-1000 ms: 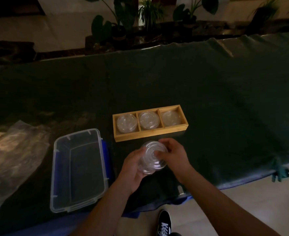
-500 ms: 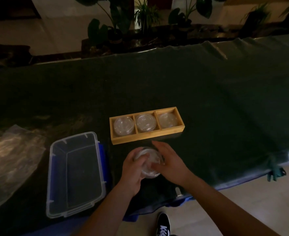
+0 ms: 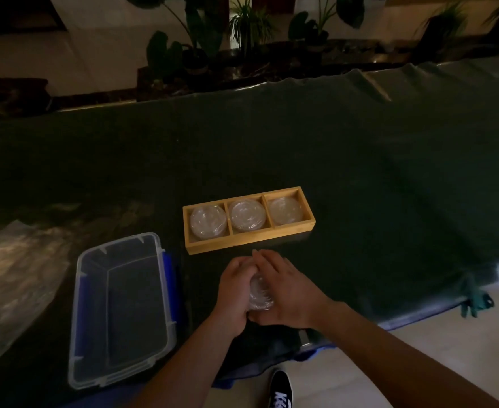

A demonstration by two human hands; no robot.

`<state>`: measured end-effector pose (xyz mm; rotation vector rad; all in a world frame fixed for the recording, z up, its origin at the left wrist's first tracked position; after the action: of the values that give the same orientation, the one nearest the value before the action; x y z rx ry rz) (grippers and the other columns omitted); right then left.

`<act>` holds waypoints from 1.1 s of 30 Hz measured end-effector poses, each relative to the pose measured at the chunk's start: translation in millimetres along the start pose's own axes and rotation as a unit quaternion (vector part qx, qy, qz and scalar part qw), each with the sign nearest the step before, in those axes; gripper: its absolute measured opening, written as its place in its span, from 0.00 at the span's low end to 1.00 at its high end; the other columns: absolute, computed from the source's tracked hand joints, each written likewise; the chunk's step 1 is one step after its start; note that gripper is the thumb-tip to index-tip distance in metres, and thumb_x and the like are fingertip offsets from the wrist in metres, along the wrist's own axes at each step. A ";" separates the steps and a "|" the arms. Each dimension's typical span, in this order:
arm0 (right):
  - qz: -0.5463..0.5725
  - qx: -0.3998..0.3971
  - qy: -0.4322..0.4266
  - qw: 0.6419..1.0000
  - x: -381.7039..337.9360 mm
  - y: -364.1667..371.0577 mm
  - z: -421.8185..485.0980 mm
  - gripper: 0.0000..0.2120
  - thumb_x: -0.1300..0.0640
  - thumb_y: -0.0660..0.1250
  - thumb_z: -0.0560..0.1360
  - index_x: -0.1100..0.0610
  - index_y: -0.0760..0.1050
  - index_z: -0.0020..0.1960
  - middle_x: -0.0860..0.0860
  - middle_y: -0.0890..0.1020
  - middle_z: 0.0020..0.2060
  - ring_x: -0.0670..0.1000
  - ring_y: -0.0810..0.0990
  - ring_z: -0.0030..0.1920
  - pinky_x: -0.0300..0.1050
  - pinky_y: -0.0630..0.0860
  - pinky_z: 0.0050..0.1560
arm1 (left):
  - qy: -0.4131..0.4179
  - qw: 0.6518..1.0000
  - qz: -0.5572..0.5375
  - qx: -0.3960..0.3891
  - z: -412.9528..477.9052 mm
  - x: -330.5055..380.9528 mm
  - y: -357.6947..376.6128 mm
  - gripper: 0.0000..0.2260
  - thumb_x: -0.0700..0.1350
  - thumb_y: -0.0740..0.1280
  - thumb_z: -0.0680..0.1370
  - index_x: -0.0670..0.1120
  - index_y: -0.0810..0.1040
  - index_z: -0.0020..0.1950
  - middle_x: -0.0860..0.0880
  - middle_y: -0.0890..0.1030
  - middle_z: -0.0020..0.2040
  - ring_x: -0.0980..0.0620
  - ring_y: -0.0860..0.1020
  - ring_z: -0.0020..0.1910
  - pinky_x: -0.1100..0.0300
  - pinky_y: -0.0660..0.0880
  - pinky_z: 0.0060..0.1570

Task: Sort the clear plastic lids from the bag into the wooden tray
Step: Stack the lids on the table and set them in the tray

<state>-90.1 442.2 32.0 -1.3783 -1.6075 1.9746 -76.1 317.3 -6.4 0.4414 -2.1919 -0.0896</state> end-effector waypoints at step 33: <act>-0.002 0.112 0.245 0.963 155.5 -75.4 117.4 0.52 0.39 0.78 0.59 0.47 0.56 0.75 0.52 0.69 0.69 0.57 0.70 0.67 0.57 0.71 0.64 | 0.173 0.642 0.739 0.107 68.1 -51.8 -57.3 0.33 0.67 0.45 0.79 0.55 0.60 0.81 0.42 0.59 0.83 0.39 0.53 0.82 0.32 0.51 0.77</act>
<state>-289.2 502.5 12.3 -1.6013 -1.1255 1.5807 -84.5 275.4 -100.0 -1.2039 -1.5516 1.0541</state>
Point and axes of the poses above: each hand's wrist, its own z-axis towards the middle knuckle, its own y-axis out of the palm, x = y × z, the point moved 4 cm from there along z, towards the middle knuckle
